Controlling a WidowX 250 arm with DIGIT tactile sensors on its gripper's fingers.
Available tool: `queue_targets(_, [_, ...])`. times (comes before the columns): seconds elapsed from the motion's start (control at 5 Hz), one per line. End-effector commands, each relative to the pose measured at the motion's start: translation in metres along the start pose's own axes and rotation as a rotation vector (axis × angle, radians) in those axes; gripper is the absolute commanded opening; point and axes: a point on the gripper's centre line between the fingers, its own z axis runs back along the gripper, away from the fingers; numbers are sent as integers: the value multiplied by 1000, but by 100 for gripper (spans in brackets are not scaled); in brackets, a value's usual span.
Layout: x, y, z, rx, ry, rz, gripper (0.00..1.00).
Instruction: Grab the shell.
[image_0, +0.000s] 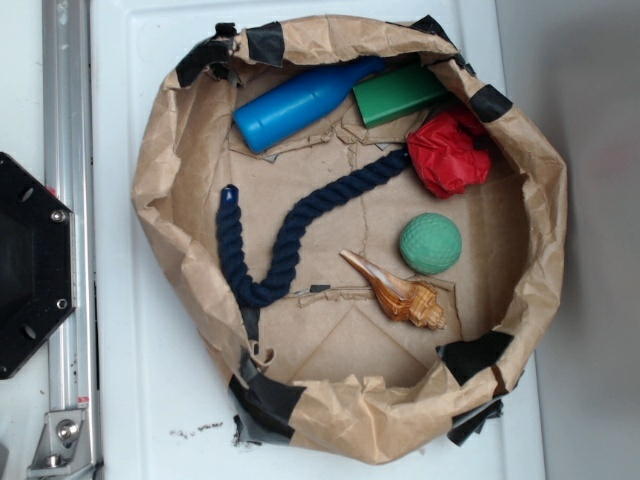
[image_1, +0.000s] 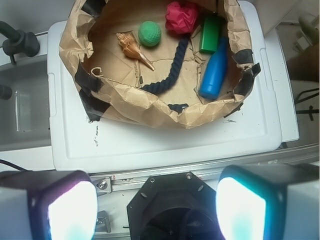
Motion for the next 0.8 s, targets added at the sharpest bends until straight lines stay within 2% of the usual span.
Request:
queue_targets(0.0, [0,0,0,0,0,0,100])
queue_targets(0.2, [47,4,-30,93,51,17,100])
queue_targets(0.4, [94,-10,-48,77,-77,-197,100])
queue_targets(0.6, [113,-22,-59,97,-206,-394,100])
